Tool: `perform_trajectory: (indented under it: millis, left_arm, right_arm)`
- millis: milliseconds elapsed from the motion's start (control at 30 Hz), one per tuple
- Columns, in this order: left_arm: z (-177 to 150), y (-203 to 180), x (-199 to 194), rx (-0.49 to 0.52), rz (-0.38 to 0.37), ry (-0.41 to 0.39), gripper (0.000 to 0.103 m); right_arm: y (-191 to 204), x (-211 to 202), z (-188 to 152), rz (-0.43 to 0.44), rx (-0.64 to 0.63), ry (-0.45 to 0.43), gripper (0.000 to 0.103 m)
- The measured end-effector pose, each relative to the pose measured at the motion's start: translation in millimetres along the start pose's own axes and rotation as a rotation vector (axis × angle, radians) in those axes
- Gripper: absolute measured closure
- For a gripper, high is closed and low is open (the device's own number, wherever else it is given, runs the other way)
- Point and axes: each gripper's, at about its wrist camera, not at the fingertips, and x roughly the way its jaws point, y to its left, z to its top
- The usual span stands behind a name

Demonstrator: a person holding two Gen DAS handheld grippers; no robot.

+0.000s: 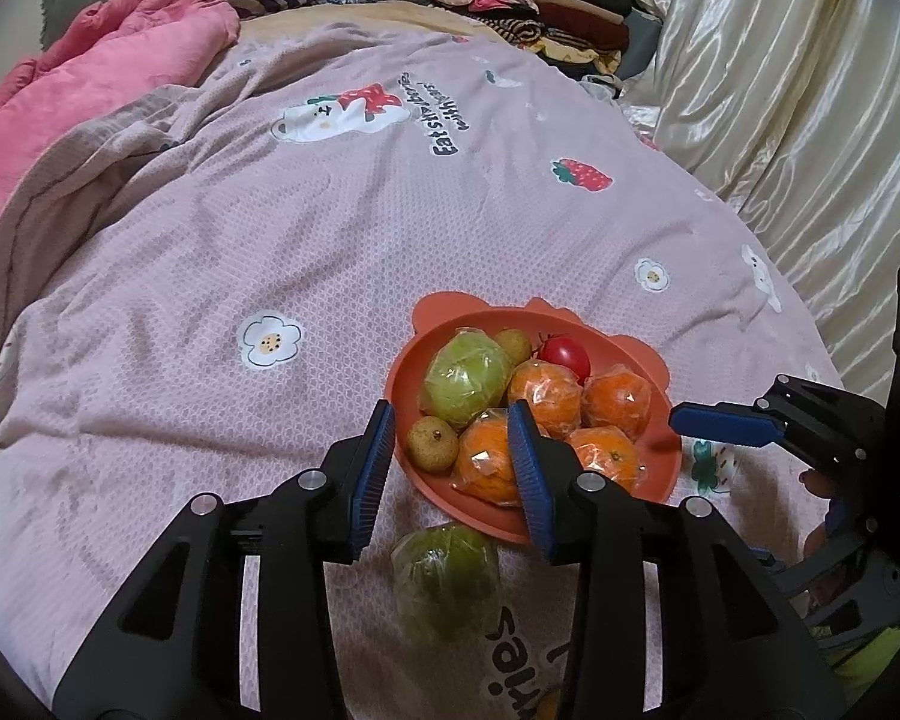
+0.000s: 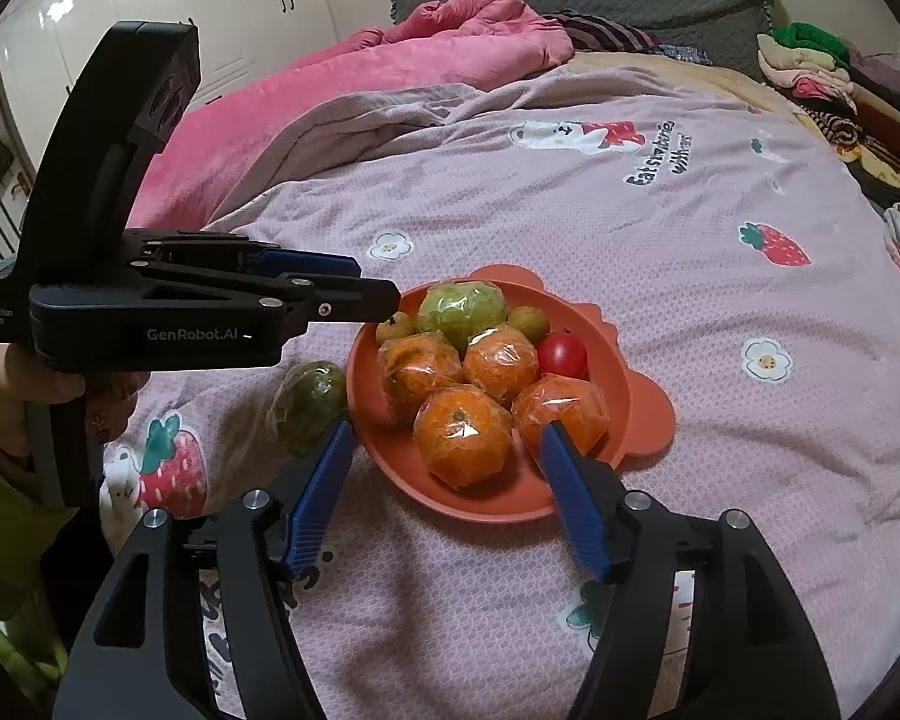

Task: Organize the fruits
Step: 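Open both tools and withdraw them from the plate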

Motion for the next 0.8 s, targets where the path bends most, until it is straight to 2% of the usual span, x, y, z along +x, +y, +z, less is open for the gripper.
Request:
perform_trajectory:
  millis: [67,267,467,533,800]
  left_arm:
    - [-0.7,-0.2,-2.3,-0.001,0.001,-0.004,0.065]
    - [-0.9,-0.7,-7.7,-0.004,0.004,-0.015,0.062]
    - [-1.3,-0.2,-14.7,-0.009,0.009,-0.030,0.057]
    - [-1.6,0.0,-17.8,-0.011,0.011,-0.036,0.050]
    - [-2.3,-1.2,-28.2,-0.012,0.021,-0.052,0.036]
  right_arm:
    - [0.3,-1.7,-0.5,-0.005,0.001,-0.004,0.036]
    - [0.4,-7.5,-1.2,-0.016,0.005,-0.013,0.031]
    - [-0.4,-12.8,-0.4,-0.043,0.021,-0.032,0.019]
    - [-0.8,-15.1,-0.2,-0.044,0.025,-0.038,0.019]
    - [1.5,-23.2,-1.0,-0.064,0.026,-0.053,0.011]
